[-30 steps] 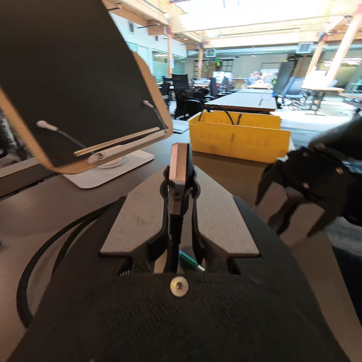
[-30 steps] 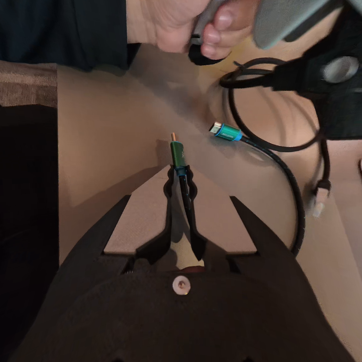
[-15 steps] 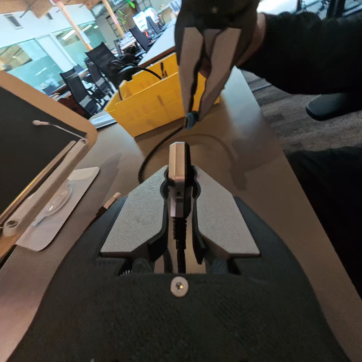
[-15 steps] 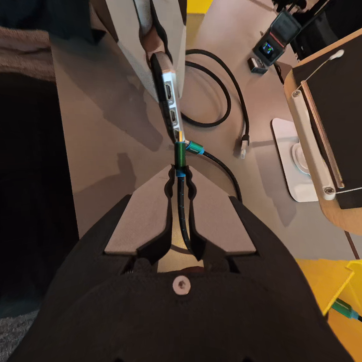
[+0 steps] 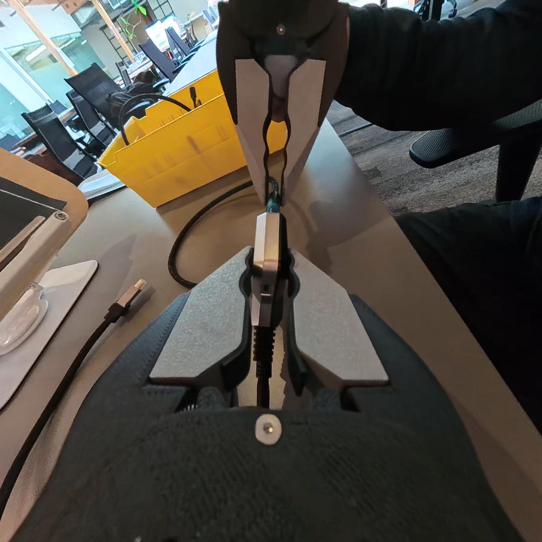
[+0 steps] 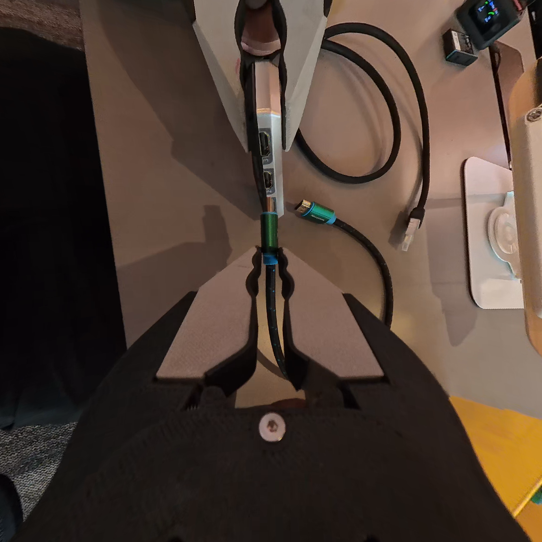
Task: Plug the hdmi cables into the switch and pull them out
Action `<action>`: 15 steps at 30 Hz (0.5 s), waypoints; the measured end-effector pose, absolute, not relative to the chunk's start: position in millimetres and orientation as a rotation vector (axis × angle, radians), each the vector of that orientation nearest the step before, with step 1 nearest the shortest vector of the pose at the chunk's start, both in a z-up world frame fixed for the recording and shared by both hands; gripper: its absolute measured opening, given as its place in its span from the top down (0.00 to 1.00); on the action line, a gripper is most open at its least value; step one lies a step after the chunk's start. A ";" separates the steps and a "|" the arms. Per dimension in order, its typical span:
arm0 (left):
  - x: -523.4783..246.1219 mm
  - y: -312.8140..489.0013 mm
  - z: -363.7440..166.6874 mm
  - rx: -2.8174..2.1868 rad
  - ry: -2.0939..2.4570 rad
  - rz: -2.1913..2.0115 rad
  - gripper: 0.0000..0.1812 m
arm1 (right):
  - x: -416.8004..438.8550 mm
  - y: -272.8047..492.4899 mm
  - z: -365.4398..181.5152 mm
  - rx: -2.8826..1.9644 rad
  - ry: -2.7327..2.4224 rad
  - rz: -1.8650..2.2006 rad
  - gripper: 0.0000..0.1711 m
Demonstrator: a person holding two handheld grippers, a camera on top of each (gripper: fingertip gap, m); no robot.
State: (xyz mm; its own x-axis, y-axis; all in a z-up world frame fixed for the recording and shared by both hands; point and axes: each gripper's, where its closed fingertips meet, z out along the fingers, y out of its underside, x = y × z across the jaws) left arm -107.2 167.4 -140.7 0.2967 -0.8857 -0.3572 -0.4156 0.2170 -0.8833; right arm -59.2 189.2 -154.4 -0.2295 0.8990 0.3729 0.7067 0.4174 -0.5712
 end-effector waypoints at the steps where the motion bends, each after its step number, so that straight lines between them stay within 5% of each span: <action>1: -107.6 167.6 -140.7 -1.398 1.305 -0.510 0.90 | -59.2 189.8 -154.5 -1.360 -2.007 0.373 0.95; 15: -109.1 174.4 -148.2 -1.427 1.306 -0.368 0.89 | -64.3 188.3 -161.2 -1.371 -2.020 0.359 0.95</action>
State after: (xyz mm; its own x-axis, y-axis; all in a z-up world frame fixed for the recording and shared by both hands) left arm -109.1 174.4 -148.2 0.3408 -0.8394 -0.4233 -0.4954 0.2224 -0.8397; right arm -64.3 188.3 -161.2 -0.2314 0.9012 0.3665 0.7195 0.4121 -0.5591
